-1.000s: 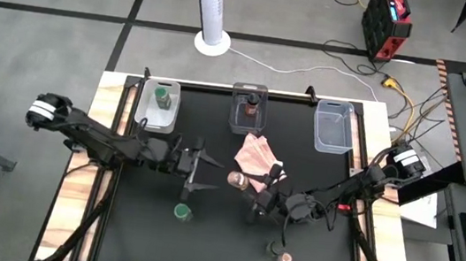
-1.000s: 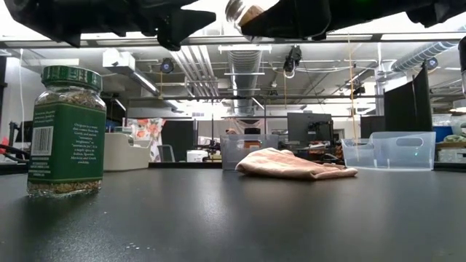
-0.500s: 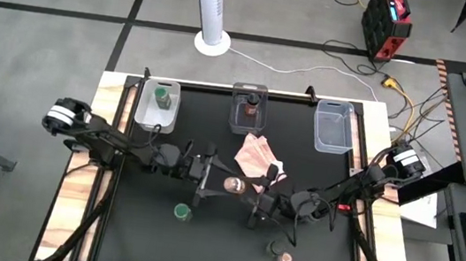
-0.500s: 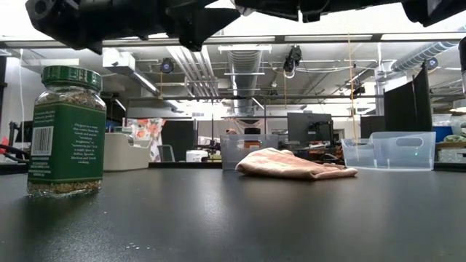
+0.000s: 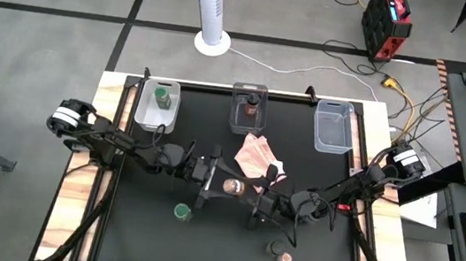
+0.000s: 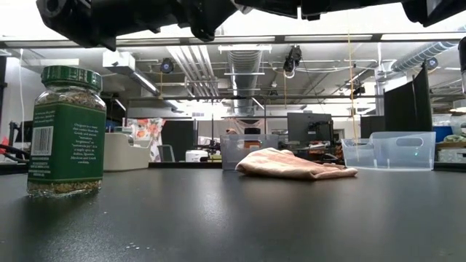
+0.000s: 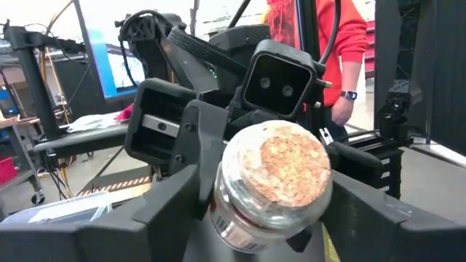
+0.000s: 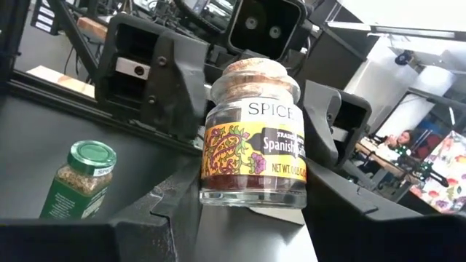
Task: Sort spices by type
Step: Put the left brown seasoning bottle into the transparent bin
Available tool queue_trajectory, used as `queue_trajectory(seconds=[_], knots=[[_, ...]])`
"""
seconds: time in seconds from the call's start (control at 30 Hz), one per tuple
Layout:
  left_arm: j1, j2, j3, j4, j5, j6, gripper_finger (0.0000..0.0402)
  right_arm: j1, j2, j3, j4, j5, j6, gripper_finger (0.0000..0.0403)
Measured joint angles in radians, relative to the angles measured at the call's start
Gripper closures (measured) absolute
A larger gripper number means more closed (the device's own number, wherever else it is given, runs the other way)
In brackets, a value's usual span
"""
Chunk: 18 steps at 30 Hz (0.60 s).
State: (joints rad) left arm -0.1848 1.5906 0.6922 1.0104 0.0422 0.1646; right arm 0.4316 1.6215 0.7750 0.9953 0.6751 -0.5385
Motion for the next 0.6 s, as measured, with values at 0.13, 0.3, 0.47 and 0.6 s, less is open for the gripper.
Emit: queue_trajectory(seconds=[0.13, 0.3, 0.47, 0.6], knots=[[-0.001, -0.002, 0.0, -0.006, -0.018, 0.007, 0.0199, 0.0, 0.0, 0.0, -0.007, 0.011, 0.016, 0.0212], [-0.002, -0.003, -0.001, -0.01, -0.043, 0.005, 0.0228, -0.008, -0.001, -0.001, -0.026, 0.022, 0.048, 0.0197], [0.0, -0.004, 0.0, -0.037, -0.074, -0.006, 0.0225, -0.01, -0.001, -0.001, -0.059, 0.066, 0.072, 0.016], [-0.001, -0.021, 0.001, -0.105, -0.109, -0.002, 0.0225, -0.012, 0.0, 0.0, -0.074, 0.087, 0.091, 0.0128]])
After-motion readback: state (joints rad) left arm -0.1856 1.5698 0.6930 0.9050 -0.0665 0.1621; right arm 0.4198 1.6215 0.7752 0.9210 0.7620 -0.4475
